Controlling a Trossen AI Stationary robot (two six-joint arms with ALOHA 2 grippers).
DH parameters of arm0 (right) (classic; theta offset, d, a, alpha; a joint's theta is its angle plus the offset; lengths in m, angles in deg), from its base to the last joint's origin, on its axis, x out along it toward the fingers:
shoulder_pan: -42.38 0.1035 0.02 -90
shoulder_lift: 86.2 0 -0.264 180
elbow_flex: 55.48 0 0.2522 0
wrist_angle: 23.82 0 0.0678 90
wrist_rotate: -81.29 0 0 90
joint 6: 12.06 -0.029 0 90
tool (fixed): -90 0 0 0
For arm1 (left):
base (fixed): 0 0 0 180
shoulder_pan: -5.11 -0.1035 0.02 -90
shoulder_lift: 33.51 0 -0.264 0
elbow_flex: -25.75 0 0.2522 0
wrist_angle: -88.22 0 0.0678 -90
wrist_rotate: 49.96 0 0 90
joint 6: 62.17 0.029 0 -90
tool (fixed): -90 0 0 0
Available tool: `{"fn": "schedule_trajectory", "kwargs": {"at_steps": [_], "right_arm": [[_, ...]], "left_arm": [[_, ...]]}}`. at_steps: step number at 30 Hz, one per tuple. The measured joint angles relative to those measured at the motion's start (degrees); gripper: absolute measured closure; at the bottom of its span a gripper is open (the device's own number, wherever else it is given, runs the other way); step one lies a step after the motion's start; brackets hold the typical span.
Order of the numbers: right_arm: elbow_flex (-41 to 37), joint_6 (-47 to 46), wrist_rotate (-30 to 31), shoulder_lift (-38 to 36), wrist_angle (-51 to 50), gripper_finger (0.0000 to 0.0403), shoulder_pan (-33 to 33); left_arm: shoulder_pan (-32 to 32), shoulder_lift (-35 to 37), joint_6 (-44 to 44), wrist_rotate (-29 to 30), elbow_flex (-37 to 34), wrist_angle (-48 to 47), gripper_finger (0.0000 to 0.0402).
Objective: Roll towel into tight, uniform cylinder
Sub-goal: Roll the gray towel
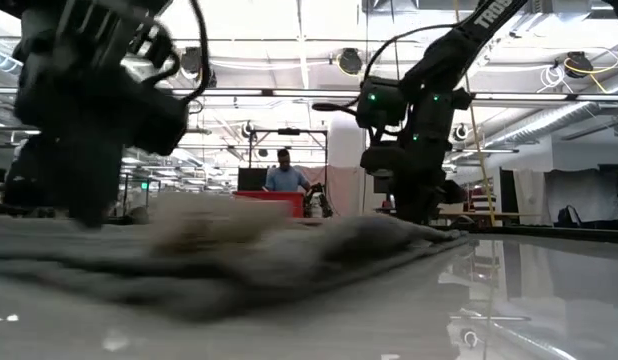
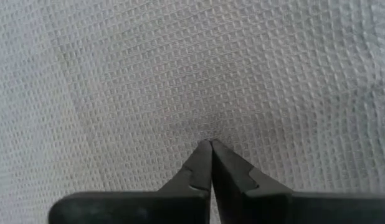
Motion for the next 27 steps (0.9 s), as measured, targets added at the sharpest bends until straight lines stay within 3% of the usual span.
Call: {"fn": "schedule_trajectory", "kwargs": {"at_steps": [6,10,14,21,27], "right_arm": [[2.2,16.5,1.1,0.1,1.3,0.0402,-4.7],[3.7,26.9,2.8,0.4,3.2,0.0402,-6.8],[5.8,30.3,3.9,0.4,3.0,0.0403,-8.4],[9.4,27.1,-6.7,-4.1,-5.5,0.0403,-7.9],[9.4,21.2,-8.6,-11.8,-7.1,0.0403,-4.0]], "left_arm": [[-1.6,0.2,1.2,3.8,1.6,20.6,0.0285],[-3.0,0.3,6.1,5.9,6.4,20.1,0.0285],[-4.3,0.3,12.5,5.7,11.8,6.9,0.0285],[-5.7,2.4,30.1,5.7,22.2,-26.0,0.0280],[-5.4,4.3,44.3,5.1,28.6,-57.1,0.0214]]}}
